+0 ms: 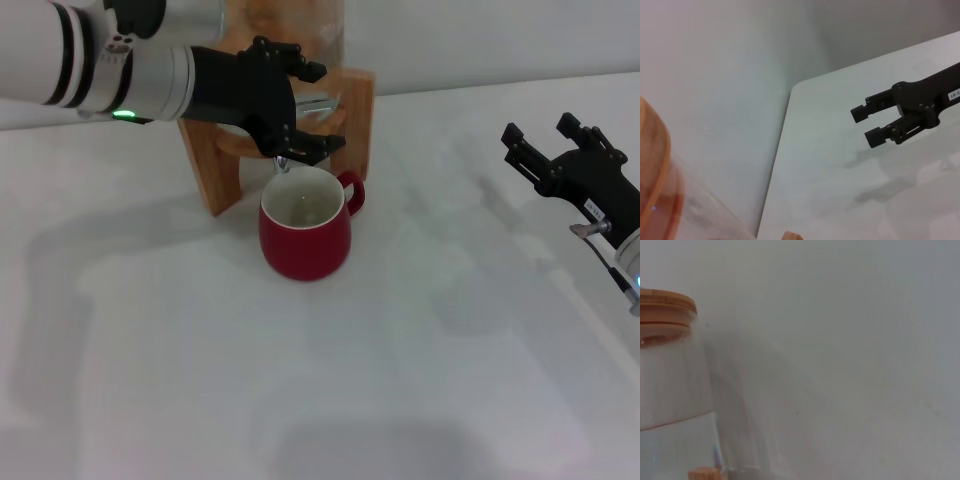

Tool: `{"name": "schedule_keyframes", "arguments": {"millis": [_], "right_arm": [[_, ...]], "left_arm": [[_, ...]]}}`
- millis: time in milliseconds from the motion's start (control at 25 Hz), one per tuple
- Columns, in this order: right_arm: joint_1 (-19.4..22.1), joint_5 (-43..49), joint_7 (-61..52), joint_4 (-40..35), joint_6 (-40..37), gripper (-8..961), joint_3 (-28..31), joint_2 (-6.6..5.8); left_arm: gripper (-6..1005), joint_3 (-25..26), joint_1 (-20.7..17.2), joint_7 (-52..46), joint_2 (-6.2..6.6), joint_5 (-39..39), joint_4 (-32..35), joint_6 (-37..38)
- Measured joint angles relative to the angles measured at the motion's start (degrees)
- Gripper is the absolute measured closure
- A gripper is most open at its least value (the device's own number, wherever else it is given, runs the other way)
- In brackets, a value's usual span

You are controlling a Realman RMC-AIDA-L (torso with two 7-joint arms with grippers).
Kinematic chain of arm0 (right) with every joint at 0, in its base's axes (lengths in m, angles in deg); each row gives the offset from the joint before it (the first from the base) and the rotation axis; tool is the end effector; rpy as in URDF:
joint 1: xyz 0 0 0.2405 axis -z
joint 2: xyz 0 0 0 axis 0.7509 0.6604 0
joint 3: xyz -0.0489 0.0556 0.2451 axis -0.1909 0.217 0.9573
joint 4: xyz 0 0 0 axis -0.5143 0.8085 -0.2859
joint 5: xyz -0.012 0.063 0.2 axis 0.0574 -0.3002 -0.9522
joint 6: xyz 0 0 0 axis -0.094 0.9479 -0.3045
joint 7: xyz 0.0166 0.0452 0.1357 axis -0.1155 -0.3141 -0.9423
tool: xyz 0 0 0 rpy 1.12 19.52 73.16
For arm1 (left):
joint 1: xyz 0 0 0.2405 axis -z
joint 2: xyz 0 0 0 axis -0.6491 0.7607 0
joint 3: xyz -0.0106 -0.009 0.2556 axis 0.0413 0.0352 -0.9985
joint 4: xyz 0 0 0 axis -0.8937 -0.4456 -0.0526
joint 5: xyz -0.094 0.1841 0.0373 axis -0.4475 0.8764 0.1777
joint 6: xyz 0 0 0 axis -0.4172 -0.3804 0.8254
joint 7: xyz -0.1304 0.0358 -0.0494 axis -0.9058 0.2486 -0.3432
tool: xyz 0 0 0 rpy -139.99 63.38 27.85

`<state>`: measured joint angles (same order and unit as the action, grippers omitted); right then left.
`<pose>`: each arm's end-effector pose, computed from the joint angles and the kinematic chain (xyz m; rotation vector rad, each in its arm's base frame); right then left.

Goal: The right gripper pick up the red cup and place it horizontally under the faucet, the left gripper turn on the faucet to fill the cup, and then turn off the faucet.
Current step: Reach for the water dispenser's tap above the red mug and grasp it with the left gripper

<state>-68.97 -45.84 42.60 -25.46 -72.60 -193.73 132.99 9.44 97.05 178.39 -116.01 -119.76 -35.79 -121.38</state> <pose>0.3288 0.3302 -0.0032 -1.6628 0.6980 0.8681 -0.0783 0.4379 -0.0412 -2.7906 0.3550 -0.1358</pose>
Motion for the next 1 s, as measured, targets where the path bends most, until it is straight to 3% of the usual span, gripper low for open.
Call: {"name": "schedule_keyframes", "arguments": {"millis": [1000], "right_arm": [[0.09,-0.04,0.00,0.17,-0.07,118,-0.53,0.00]], "left_arm": [[156,-1.36,0.29,1.62,-0.24,-1.28,-2.61,0.42]]}}
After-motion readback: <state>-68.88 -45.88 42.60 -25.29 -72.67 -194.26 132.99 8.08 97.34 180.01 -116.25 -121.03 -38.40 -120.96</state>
